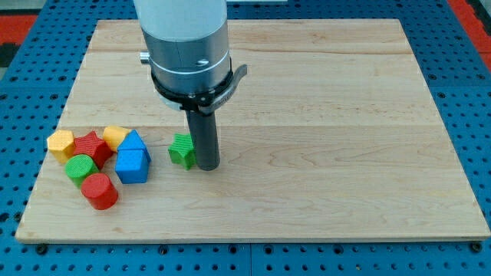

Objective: Move the red circle into the blue cube

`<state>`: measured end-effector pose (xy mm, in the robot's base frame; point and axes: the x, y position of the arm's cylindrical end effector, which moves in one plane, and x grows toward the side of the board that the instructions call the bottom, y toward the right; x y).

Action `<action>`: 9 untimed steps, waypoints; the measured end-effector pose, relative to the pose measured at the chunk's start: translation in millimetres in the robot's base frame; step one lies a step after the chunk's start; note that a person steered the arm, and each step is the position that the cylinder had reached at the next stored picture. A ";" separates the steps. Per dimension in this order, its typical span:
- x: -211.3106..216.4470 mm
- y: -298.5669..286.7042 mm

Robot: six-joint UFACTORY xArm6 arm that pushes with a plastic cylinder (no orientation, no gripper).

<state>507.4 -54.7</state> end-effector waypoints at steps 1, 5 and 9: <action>-19.9 -12.5; -74.2 -3.1; 111.3 -33.1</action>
<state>618.8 -87.7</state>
